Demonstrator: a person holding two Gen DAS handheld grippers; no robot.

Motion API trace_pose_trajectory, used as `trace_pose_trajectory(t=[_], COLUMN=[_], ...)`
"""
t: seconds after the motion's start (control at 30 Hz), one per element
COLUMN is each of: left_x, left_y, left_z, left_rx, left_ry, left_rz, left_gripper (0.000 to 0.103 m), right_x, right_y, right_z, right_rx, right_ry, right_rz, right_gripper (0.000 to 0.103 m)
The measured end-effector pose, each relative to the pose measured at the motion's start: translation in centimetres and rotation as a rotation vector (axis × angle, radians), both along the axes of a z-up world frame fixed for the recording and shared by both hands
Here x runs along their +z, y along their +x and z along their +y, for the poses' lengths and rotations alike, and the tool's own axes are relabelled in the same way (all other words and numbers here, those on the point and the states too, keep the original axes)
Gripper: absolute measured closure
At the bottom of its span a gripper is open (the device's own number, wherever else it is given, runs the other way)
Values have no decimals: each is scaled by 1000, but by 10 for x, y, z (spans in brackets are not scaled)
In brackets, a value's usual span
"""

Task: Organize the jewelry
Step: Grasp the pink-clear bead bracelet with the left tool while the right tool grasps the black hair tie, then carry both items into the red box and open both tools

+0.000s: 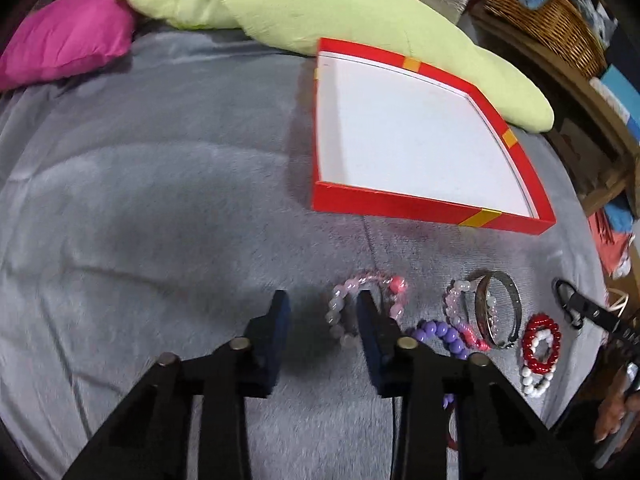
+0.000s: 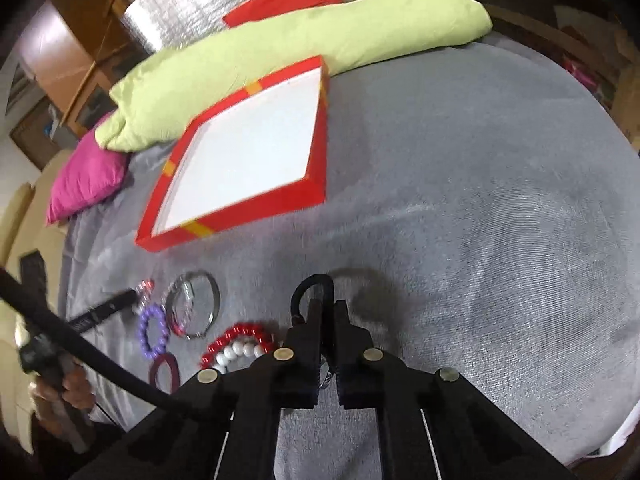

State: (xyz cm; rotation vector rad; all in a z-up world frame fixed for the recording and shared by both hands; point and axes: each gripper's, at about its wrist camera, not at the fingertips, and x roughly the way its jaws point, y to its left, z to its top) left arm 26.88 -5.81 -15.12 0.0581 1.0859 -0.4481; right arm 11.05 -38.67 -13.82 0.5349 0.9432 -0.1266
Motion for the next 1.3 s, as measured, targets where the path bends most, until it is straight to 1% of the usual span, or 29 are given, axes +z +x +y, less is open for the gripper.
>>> trace_pose_trajectory(t=[0.03, 0.07, 0.1, 0.13, 0.17, 0.23, 0.37, 0.5, 0.6, 0.67, 0.73, 0.8, 0.9, 0.97, 1.07, 1.13, 1.23, 1.3], left_x=[0, -1, -3, -4, -4, -4, -1, 12, 30, 46, 59, 68, 78, 75, 60, 46, 26, 20], left_y=[0, 0, 0, 0, -2, -5, -7, -10, -13, -17, -19, -19, -6, 11, 35, 47, 55, 55], left_z=[-4, -6, -8, -10, -11, -16, -21, -22, -19, -15, -16, -21, -35, -45, -57, -64, -72, -75], left_rx=[-20, -32, -39, -46, -57, -82, -89, -86, -74, -78, -89, -100, -108, -105, -94, -88, -102, -111], left_ry=[-2, -7, -8, -4, -2, 13, 42, 28, -6, -37, -69, -74, -85, -82, -81, -48, -13, 3], left_rz=[-3, 3, 9, 6, 0, -15, -61, -136, -204, -266, -321, -374, -413, -408, -352, -316, -249, -226], left_gripper=[80, 87, 89, 93, 94, 95, 95, 95, 95, 95, 95, 95, 95, 95, 95, 95, 95, 95], right_x=[1, 3, 5, 8, 10, 15, 24, 33, 39, 41, 39, 35, 26, 21, 14, 8, 3, 3], right_y=[0, 0, 1, 1, 2, 2, 12, 21, 31, 41, 55, 69, 89, 105, 123, 134, 144, 146], right_z=[-2, -4, -5, -7, -8, -11, -6, -3, -6, -9, -9, -10, -9, -4, 6, 14, 21, 22], right_rx=[-5, -10, -16, -21, -24, -32, -25, -23, -37, -44, -52, -55, -60, -46, -20, -1, 11, 20], right_ry=[8, 18, 29, 42, 53, 66, 85, 108, 130, 146, 158, 184, 212, 220, 199, 181, 142, 116], right_rz=[-7, -19, -34, -52, -67, -101, -162, -222, -271, -296, -299, -287, -272, -260, -237, -214, -174, -164], right_gripper=[97, 97, 97, 97, 97, 97, 97, 97, 97, 97, 97, 97, 97, 97, 97, 96, 95, 94])
